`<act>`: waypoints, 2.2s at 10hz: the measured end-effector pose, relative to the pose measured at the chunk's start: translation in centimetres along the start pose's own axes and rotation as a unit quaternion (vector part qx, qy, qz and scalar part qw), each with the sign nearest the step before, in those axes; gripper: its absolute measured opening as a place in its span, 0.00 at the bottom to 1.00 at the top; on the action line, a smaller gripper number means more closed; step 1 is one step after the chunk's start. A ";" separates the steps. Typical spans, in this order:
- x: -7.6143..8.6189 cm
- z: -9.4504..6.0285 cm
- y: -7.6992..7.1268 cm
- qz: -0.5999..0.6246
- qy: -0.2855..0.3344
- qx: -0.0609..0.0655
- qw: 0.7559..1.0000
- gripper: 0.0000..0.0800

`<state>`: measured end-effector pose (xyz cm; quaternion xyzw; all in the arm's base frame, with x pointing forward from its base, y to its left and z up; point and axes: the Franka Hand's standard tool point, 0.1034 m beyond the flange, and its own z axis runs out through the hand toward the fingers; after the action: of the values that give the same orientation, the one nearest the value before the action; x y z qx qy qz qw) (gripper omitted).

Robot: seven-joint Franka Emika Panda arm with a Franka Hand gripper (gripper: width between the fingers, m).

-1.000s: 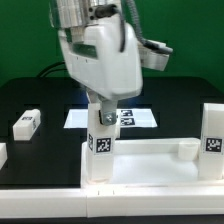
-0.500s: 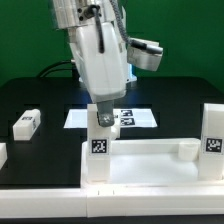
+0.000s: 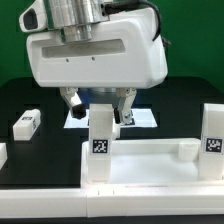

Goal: Assemble desk

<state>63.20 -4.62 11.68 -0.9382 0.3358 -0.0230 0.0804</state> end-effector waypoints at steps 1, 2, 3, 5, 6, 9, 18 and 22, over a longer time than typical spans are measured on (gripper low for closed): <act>0.0 0.0 0.0 -0.034 0.000 0.000 0.999 0.81; 0.3 0.2 0.2 -0.221 0.014 -0.024 0.975 0.81; 0.2 0.4 0.1 -0.283 0.013 -0.030 0.959 0.81; 0.2 0.4 0.1 -0.258 0.015 -0.029 0.966 0.70; 0.2 0.4 0.1 -0.241 0.016 -0.028 0.970 0.70; 0.5 0.3 0.4 -0.131 0.019 -0.026 0.991 0.36; 0.1 0.5 0.6 0.287 0.009 0.000 0.958 0.36; 0.0 0.6 0.4 0.027 0.009 -0.006 1.000 0.75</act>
Offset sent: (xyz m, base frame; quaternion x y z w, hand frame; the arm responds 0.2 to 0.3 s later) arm 0.0017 0.0030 -0.0021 -0.0158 0.0269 -0.2093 0.9774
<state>62.99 -4.81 11.07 -0.9292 0.3616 -0.0274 0.0720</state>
